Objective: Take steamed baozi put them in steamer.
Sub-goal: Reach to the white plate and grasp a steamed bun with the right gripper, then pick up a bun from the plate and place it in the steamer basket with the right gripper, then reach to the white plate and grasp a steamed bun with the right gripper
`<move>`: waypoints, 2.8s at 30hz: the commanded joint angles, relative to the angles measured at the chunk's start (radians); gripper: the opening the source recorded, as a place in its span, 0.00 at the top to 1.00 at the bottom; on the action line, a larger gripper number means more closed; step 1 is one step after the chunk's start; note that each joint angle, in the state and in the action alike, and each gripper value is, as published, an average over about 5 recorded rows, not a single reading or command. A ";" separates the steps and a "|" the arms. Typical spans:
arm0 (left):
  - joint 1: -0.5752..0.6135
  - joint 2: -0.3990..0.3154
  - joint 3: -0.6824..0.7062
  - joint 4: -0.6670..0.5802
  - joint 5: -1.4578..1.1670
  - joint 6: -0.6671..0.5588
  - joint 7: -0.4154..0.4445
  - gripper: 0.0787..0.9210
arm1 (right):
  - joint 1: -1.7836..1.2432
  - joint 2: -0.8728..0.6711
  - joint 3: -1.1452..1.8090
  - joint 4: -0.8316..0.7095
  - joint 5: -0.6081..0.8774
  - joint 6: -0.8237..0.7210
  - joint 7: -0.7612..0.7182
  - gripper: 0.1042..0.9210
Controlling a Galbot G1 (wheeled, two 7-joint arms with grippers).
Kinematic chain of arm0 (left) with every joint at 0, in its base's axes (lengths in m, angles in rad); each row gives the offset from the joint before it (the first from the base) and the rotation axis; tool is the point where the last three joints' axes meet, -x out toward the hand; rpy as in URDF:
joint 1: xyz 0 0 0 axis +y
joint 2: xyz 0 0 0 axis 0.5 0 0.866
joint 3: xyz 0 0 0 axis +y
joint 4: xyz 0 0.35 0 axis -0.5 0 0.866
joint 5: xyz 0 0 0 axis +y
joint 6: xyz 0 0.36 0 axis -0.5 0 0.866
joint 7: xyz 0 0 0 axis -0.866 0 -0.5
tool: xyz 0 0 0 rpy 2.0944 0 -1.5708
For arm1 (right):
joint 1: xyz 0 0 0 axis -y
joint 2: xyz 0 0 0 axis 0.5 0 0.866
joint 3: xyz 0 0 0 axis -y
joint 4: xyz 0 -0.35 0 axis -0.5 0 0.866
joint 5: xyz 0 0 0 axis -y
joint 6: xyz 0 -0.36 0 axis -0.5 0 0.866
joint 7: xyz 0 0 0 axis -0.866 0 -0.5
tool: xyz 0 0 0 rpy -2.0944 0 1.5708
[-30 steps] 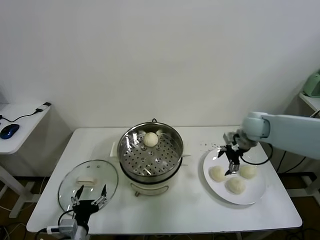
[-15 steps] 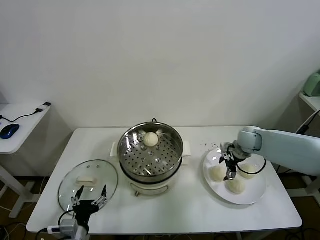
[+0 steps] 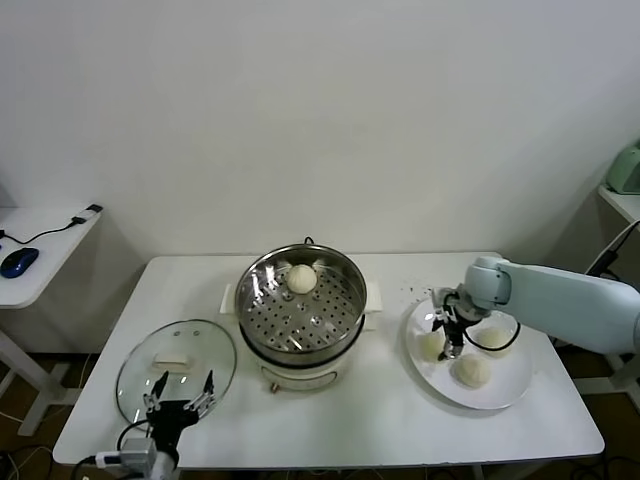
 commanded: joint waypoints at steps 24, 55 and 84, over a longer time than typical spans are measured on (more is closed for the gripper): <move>0.005 0.004 0.007 -0.030 0.002 0.019 0.000 0.12 | 0.767 0.293 -0.210 0.135 0.540 0.024 -0.148 0.30; -0.018 0.005 0.014 -0.039 -0.014 0.044 0.006 0.12 | 0.224 0.763 -0.089 -0.243 0.539 -0.141 0.067 0.30; -0.001 -0.005 0.023 -0.061 -0.003 0.045 0.007 0.12 | 0.604 0.249 -0.188 -0.001 0.491 0.136 -0.271 0.12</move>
